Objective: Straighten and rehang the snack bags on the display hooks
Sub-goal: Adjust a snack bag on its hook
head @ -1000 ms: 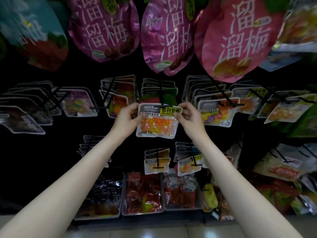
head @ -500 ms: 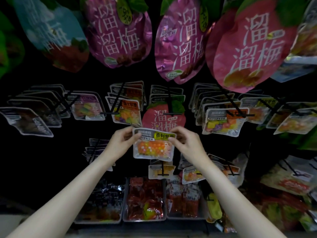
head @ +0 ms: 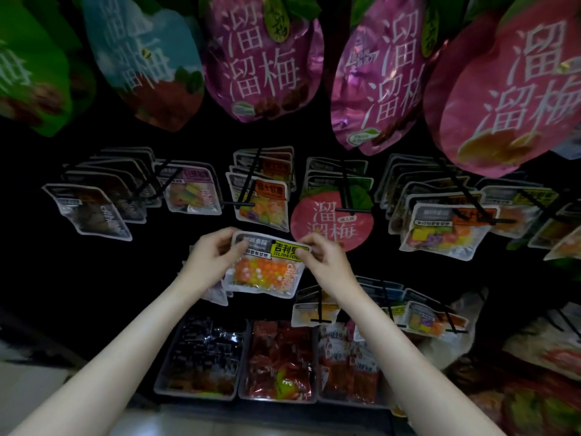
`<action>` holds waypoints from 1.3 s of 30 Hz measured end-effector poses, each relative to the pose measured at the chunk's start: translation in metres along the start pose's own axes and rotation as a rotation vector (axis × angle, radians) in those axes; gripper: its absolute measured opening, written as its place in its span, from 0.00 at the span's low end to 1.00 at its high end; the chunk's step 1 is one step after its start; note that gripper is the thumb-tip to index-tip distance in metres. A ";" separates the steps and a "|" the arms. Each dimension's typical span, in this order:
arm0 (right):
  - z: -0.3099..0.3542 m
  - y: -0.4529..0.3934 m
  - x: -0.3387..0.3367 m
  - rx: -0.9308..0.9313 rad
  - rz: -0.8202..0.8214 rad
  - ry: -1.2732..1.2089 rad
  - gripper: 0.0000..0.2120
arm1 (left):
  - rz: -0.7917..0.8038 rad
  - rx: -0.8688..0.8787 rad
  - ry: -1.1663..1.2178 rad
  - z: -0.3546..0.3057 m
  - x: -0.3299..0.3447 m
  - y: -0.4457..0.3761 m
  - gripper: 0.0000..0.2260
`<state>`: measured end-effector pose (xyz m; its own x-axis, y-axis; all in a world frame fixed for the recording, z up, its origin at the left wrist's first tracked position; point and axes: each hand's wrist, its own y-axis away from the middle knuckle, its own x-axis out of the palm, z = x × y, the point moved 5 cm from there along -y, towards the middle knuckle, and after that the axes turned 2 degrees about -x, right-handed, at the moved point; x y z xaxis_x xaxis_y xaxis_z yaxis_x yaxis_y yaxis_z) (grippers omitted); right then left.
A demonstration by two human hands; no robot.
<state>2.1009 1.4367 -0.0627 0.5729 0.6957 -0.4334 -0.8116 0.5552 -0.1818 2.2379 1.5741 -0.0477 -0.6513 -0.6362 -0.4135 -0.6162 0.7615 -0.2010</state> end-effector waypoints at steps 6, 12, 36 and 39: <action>0.001 0.012 -0.029 -0.027 -0.072 0.057 0.01 | 0.182 0.066 -0.160 -0.025 0.037 -0.011 0.07; -0.005 0.011 -0.091 -0.011 -0.557 0.159 0.14 | 0.232 0.161 -0.221 -0.057 0.054 -0.022 0.03; 0.026 0.009 -0.122 0.044 0.112 0.196 0.11 | 0.295 0.059 -0.089 -0.072 0.040 -0.017 0.08; 0.029 0.025 -0.132 0.070 0.212 0.397 0.08 | 0.332 0.045 -0.059 -0.075 0.047 -0.020 0.07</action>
<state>2.0079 1.3722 0.0157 0.2961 0.5762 -0.7618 -0.8887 0.4585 0.0013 2.1865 1.5193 0.0032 -0.7854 -0.3456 -0.5135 -0.3539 0.9314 -0.0856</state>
